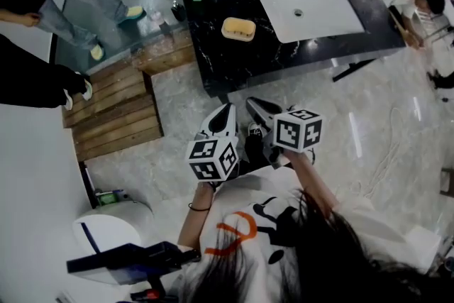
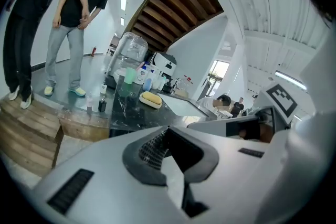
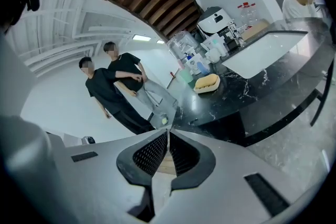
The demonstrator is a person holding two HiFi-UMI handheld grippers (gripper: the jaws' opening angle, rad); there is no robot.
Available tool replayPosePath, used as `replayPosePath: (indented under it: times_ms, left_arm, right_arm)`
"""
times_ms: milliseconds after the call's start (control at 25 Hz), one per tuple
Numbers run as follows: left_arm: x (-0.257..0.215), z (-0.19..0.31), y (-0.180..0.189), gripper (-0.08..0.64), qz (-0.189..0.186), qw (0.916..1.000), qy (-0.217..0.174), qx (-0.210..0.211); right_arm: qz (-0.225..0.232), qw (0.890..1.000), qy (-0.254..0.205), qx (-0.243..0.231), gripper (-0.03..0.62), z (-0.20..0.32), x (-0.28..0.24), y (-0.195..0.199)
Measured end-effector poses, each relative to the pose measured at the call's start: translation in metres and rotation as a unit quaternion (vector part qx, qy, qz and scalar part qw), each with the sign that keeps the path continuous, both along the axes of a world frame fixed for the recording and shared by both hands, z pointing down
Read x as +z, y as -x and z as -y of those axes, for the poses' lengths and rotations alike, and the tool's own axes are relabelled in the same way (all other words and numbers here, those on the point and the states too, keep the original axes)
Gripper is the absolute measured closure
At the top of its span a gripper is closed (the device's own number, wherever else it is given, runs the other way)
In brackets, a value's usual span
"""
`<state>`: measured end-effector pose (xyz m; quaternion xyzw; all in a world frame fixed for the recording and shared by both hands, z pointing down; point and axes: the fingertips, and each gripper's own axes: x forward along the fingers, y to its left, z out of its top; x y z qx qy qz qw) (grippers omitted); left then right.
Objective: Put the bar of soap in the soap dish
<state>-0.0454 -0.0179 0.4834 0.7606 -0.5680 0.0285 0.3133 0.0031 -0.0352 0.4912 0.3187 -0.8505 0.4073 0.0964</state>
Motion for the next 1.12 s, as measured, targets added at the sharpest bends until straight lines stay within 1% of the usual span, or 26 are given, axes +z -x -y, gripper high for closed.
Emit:
replayPosePath:
  times_ms: [200,360,520,760,960,1120]
  left_arm:
    - [0.000,-0.030,0.006,0.558,0.001,1.0000,-0.009,0.002]
    - [0.000,-0.054,0.004,0.558,0.003,0.9999,-0.011,0.011]
    - [-0.002,-0.071,0.008,0.558,0.002,0.9997,-0.019,0.013]
    - [-0.007,-0.084,0.019,0.558,-0.009,0.9993,-0.034,0.010]
    - [-0.008,-0.090,0.028,0.558,-0.014,0.9992,-0.036,0.009]
    - [-0.006,-0.094,0.029,0.558,-0.017,0.9991,-0.035,0.014]
  right_arm:
    - [-0.003,1.000,-0.005,0.000,0.568,-0.037,0.000,0.005]
    - [0.000,1.000,0.000,0.003,0.568,-0.065,0.001,0.006]
    - [-0.001,1.000,-0.004,0.003,0.568,-0.086,0.001,0.010]
    - [-0.006,1.000,-0.011,-0.002,0.568,-0.104,-0.004,0.021]
    - [-0.009,1.000,-0.013,-0.006,0.568,-0.114,-0.004,0.030]
    - [-0.001,1.000,-0.008,0.001,0.568,-0.119,-0.006,0.032]
